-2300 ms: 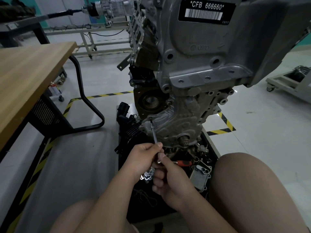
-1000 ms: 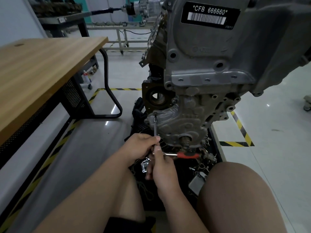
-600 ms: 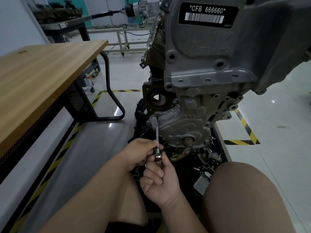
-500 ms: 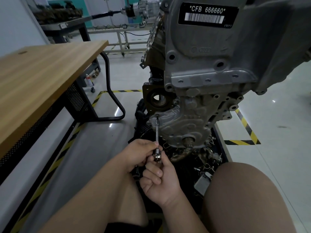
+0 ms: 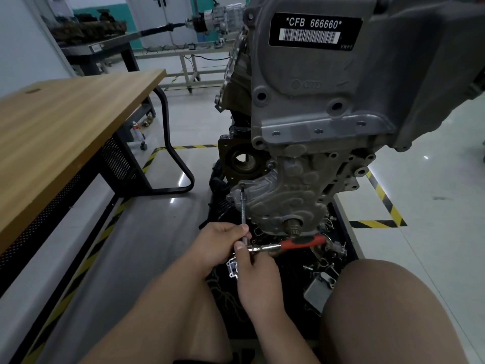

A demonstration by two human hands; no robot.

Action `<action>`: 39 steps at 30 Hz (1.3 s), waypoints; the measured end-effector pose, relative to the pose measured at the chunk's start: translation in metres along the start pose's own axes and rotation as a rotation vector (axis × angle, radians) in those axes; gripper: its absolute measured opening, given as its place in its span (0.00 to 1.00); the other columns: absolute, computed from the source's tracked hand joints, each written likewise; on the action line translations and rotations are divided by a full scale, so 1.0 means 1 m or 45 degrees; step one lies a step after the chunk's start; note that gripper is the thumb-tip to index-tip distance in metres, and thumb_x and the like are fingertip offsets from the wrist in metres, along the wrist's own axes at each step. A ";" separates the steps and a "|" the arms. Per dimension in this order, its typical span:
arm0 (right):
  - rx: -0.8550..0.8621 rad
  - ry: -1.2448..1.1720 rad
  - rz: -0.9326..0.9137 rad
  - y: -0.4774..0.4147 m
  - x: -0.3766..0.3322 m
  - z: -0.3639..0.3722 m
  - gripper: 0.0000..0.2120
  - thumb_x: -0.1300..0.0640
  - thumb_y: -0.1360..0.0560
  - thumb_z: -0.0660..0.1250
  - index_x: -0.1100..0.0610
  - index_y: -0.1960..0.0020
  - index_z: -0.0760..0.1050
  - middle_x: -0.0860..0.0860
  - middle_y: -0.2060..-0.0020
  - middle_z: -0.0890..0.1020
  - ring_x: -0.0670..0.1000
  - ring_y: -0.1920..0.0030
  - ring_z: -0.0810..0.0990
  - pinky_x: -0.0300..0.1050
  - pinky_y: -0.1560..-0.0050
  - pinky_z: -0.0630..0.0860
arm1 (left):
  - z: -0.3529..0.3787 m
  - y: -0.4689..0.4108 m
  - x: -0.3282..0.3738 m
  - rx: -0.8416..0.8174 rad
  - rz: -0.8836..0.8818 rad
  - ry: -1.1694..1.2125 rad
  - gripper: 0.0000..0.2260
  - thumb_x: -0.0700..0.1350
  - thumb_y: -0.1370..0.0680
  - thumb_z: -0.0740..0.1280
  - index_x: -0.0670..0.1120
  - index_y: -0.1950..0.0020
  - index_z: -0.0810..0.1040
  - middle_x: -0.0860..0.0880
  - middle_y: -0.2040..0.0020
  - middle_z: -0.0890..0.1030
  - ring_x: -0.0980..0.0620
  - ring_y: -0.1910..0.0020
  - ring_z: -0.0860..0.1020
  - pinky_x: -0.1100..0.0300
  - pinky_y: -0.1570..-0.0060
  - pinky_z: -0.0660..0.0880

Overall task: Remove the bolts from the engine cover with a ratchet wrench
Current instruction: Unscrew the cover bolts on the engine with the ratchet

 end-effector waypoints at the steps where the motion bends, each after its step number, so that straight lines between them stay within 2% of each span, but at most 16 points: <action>1: 0.019 0.166 -0.040 0.000 0.000 -0.001 0.20 0.40 0.21 0.59 0.56 0.54 0.76 0.47 0.65 0.82 0.44 0.63 0.80 0.43 0.62 0.75 | 0.000 0.000 0.000 0.004 0.003 0.000 0.12 0.46 0.21 0.65 0.43 0.62 0.81 0.54 0.78 0.73 0.61 0.82 0.67 0.71 0.81 0.62; 4: 0.071 0.639 -0.140 0.001 -0.004 -0.004 0.21 0.37 0.21 0.55 0.54 0.45 0.71 0.50 0.55 0.82 0.51 0.53 0.82 0.46 0.55 0.77 | 0.000 -0.001 0.000 0.022 0.008 0.022 0.13 0.45 0.21 0.66 0.42 0.63 0.81 0.55 0.80 0.72 0.61 0.82 0.67 0.71 0.81 0.63; 6: 0.069 0.720 -0.186 0.001 -0.006 -0.004 0.19 0.38 0.21 0.56 0.52 0.43 0.69 0.49 0.53 0.82 0.51 0.52 0.82 0.47 0.54 0.77 | 0.000 0.000 0.000 0.042 0.018 0.012 0.13 0.45 0.21 0.67 0.43 0.65 0.81 0.55 0.80 0.72 0.61 0.83 0.66 0.71 0.81 0.63; 8: 0.041 0.632 -0.179 0.000 -0.006 -0.003 0.16 0.40 0.21 0.58 0.52 0.46 0.71 0.49 0.55 0.82 0.51 0.54 0.82 0.48 0.54 0.78 | -0.001 0.000 0.000 0.061 0.021 -0.008 0.13 0.45 0.22 0.67 0.44 0.66 0.81 0.55 0.79 0.73 0.61 0.82 0.67 0.71 0.80 0.63; 10: -0.025 0.275 -0.104 -0.002 -0.004 -0.001 0.13 0.44 0.21 0.61 0.54 0.55 0.74 0.49 0.63 0.80 0.50 0.62 0.79 0.49 0.57 0.77 | -0.002 0.000 0.000 0.076 0.002 -0.026 0.13 0.46 0.22 0.68 0.45 0.66 0.81 0.54 0.79 0.73 0.60 0.82 0.68 0.71 0.80 0.63; 12: -0.089 -0.182 0.057 -0.001 -0.001 0.005 0.18 0.49 0.20 0.61 0.56 0.65 0.72 0.49 0.73 0.76 0.48 0.72 0.74 0.46 0.65 0.74 | -0.002 0.001 0.000 0.072 -0.025 -0.028 0.14 0.48 0.22 0.68 0.46 0.67 0.81 0.52 0.78 0.73 0.59 0.82 0.67 0.70 0.81 0.62; 13: -0.114 -0.375 0.166 0.000 0.001 0.008 0.20 0.49 0.19 0.61 0.57 0.67 0.72 0.50 0.76 0.73 0.48 0.75 0.71 0.43 0.69 0.72 | -0.002 0.001 0.000 0.059 -0.035 -0.025 0.15 0.49 0.22 0.67 0.46 0.66 0.81 0.52 0.78 0.72 0.59 0.82 0.67 0.70 0.81 0.61; 17: -0.261 -0.860 0.514 0.004 0.001 0.022 0.23 0.44 0.19 0.57 0.60 0.61 0.75 0.53 0.79 0.68 0.49 0.80 0.65 0.40 0.74 0.68 | 0.000 0.005 0.001 0.015 -0.086 0.031 0.16 0.51 0.20 0.63 0.45 0.63 0.82 0.51 0.76 0.75 0.57 0.80 0.72 0.71 0.80 0.62; 20: -0.406 -1.231 0.713 0.008 0.000 0.029 0.25 0.38 0.21 0.56 0.58 0.64 0.74 0.50 0.80 0.64 0.48 0.82 0.59 0.38 0.75 0.64 | 0.000 0.004 0.003 -0.012 -0.054 0.015 0.16 0.50 0.19 0.62 0.43 0.59 0.82 0.53 0.79 0.72 0.58 0.82 0.68 0.71 0.80 0.62; 22: -0.502 -1.461 0.780 0.011 -0.003 0.030 0.26 0.38 0.22 0.57 0.57 0.66 0.74 0.49 0.81 0.61 0.47 0.83 0.57 0.37 0.77 0.63 | 0.000 0.004 0.004 -0.045 -0.024 0.001 0.16 0.49 0.18 0.60 0.42 0.56 0.82 0.54 0.81 0.71 0.60 0.82 0.67 0.71 0.80 0.64; 24: -0.583 -1.628 0.799 0.012 -0.007 0.029 0.25 0.39 0.23 0.57 0.58 0.67 0.75 0.47 0.83 0.61 0.46 0.84 0.58 0.37 0.79 0.63 | -0.001 0.004 0.005 -0.079 -0.004 -0.008 0.16 0.50 0.18 0.60 0.42 0.55 0.82 0.54 0.80 0.73 0.60 0.79 0.72 0.70 0.77 0.68; 27: -0.654 -1.765 0.795 0.014 -0.011 0.027 0.24 0.40 0.23 0.58 0.58 0.65 0.75 0.47 0.84 0.62 0.46 0.85 0.59 0.37 0.79 0.62 | -0.002 0.003 0.007 -0.099 0.017 0.024 0.15 0.50 0.19 0.61 0.44 0.57 0.83 0.51 0.79 0.72 0.57 0.75 0.74 0.66 0.71 0.72; 30: -0.660 -1.788 0.802 0.013 -0.011 0.028 0.24 0.41 0.23 0.57 0.59 0.64 0.75 0.47 0.83 0.62 0.45 0.85 0.59 0.36 0.79 0.63 | -0.001 0.003 0.008 -0.093 0.044 0.021 0.15 0.48 0.19 0.62 0.42 0.59 0.81 0.53 0.80 0.71 0.59 0.79 0.70 0.67 0.74 0.70; 34: -0.582 -1.640 0.778 0.011 -0.007 0.031 0.24 0.39 0.23 0.58 0.57 0.65 0.76 0.47 0.82 0.61 0.45 0.84 0.59 0.37 0.78 0.64 | -0.002 0.003 0.008 -0.046 0.063 0.008 0.15 0.46 0.19 0.62 0.42 0.62 0.79 0.53 0.81 0.71 0.60 0.82 0.68 0.70 0.78 0.66; 37: -0.451 -1.343 0.700 0.009 -0.001 0.032 0.24 0.39 0.21 0.59 0.57 0.63 0.76 0.48 0.79 0.62 0.46 0.81 0.59 0.37 0.76 0.64 | -0.005 0.001 0.005 0.008 0.060 0.010 0.15 0.45 0.20 0.64 0.41 0.64 0.79 0.52 0.80 0.72 0.58 0.83 0.68 0.70 0.79 0.65; 39: -0.307 -0.948 0.533 0.005 0.006 0.027 0.22 0.42 0.19 0.58 0.58 0.61 0.75 0.50 0.78 0.64 0.47 0.80 0.61 0.39 0.74 0.66 | -0.006 -0.002 0.002 0.027 0.046 0.036 0.15 0.45 0.21 0.66 0.39 0.65 0.79 0.49 0.78 0.73 0.56 0.82 0.70 0.68 0.79 0.68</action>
Point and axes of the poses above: each hand's wrist, its own y-axis away from the middle knuckle, its own z-axis out of the palm, x = y × z, the point moved 4 cm from there along -y, towards the middle knuckle
